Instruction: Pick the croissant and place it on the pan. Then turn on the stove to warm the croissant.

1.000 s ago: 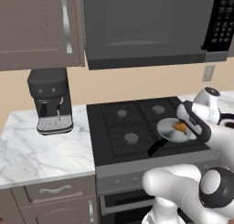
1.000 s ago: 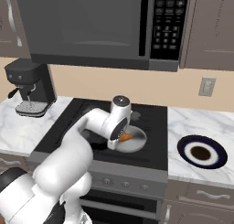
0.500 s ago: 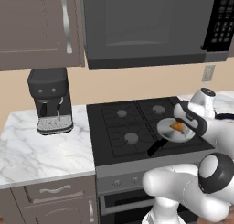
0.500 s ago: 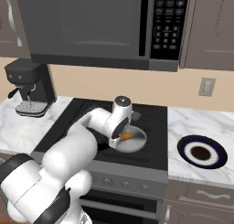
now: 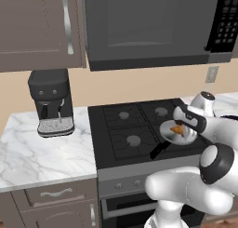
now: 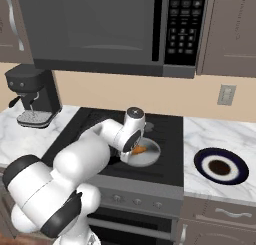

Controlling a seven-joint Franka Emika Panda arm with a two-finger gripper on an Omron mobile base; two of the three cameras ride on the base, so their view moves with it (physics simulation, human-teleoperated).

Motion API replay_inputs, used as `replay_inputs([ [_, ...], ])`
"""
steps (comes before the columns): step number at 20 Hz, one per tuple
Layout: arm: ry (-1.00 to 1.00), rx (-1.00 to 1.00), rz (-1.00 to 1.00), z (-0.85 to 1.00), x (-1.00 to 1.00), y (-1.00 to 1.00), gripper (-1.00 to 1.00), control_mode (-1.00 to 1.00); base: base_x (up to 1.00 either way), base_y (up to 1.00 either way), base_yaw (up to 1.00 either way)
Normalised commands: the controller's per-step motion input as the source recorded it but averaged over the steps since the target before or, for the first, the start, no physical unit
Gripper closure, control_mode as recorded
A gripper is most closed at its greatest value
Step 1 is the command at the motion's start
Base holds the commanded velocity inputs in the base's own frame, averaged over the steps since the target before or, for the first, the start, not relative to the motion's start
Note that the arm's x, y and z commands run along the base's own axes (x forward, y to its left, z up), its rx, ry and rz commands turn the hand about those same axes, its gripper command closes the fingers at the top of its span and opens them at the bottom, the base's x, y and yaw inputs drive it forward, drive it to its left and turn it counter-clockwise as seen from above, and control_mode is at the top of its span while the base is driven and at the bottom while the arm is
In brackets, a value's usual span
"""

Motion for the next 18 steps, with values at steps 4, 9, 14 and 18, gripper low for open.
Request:
replay_inputs([
  [4,0.0,0.0,0.0,-0.13,0.19,0.0,1.0,-1.0,0.0,0.0,0.0],
  [9,0.0,0.02,0.0,-0.16,0.09,-0.11,1.0,-1.0,0.0,0.0,0.0],
  [14,0.0,0.02,0.0,-0.12,0.1,-0.18,1.0,-1.0,0.0,0.0,0.0],
  [18,0.0,0.02,0.0,-0.07,0.12,-0.14,1.0,-1.0,0.0,0.0,0.0],
])
